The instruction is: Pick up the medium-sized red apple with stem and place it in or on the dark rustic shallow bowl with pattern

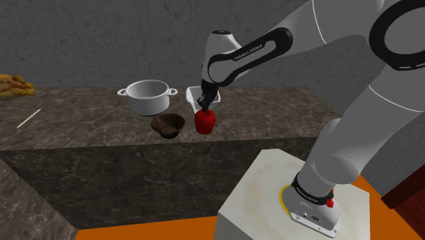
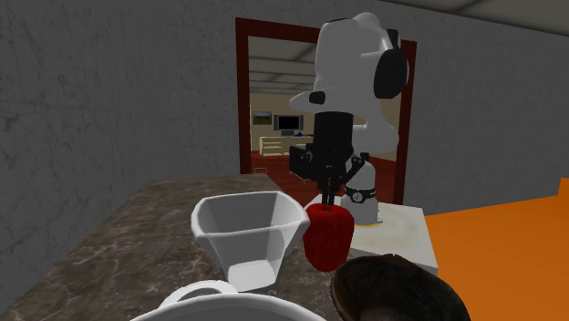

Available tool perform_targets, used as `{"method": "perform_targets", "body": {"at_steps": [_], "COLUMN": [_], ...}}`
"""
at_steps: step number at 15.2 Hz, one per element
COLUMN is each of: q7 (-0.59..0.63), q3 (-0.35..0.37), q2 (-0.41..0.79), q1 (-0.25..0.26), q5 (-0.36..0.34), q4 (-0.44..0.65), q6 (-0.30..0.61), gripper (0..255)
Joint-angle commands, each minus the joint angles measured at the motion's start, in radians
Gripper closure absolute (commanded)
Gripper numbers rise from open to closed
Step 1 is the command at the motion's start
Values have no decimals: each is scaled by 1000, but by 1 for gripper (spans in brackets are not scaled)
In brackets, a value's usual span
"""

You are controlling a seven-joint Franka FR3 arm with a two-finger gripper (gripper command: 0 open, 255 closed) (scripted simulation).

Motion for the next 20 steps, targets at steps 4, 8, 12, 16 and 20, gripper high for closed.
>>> {"method": "perform_targets", "body": {"at_steps": [4, 8, 12, 16, 20], "q7": [0, 1, 1, 2, 3], "q3": [0, 0, 0, 1, 1], "q2": [0, -20, -43, -62, -78], "q1": [0, 0, 0, 0, 0], "q5": [0, -1, -1, -2, -2], "q4": [0, 22, 55, 91, 131], "q6": [0, -42, -98, -153, -208], "gripper": [255, 255, 255, 255, 255]}}
